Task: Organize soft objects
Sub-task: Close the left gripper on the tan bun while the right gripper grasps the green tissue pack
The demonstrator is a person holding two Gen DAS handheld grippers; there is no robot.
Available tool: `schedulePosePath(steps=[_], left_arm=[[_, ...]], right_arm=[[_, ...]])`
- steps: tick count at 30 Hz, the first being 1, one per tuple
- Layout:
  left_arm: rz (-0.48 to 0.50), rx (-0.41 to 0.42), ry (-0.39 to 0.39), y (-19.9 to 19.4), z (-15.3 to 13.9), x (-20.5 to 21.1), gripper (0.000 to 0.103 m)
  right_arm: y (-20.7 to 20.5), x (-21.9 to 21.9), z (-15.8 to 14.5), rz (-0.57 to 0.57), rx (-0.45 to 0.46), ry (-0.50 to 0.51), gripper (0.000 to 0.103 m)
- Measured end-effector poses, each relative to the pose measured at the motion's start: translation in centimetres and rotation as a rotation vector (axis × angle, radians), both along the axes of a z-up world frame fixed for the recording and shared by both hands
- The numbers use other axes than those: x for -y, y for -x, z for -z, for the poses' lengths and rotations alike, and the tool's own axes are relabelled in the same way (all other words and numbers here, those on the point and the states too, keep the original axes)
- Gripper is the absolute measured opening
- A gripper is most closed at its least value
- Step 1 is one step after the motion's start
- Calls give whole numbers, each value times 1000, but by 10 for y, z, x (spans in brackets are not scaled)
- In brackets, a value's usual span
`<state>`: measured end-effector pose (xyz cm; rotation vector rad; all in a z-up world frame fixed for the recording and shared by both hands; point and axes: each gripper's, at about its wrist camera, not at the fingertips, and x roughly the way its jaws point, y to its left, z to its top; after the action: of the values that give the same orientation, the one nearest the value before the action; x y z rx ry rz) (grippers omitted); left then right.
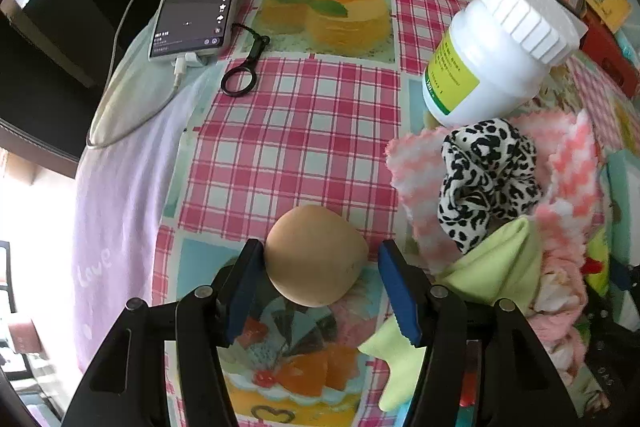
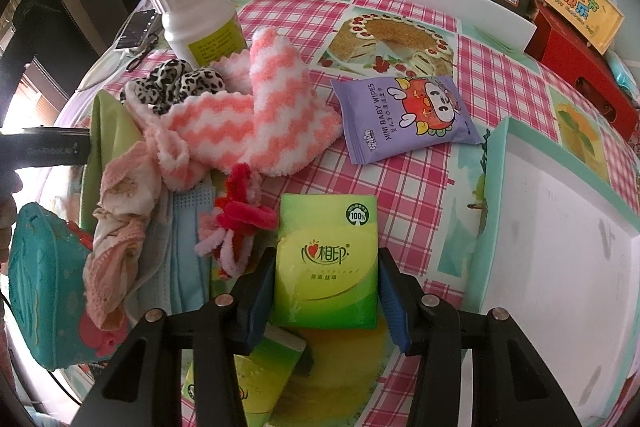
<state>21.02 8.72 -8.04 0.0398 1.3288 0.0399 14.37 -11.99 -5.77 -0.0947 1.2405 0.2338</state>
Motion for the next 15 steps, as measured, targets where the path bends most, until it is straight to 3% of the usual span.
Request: schedulePosePath(steps=[3,15], left_arm=[[6,25,-7,-1,1,3,53],[-54,53,55,9,1,-20,52]], right_arm=[[0,0,0,0,0,-1,51],[2,1,-1,9,-2,-11,49]])
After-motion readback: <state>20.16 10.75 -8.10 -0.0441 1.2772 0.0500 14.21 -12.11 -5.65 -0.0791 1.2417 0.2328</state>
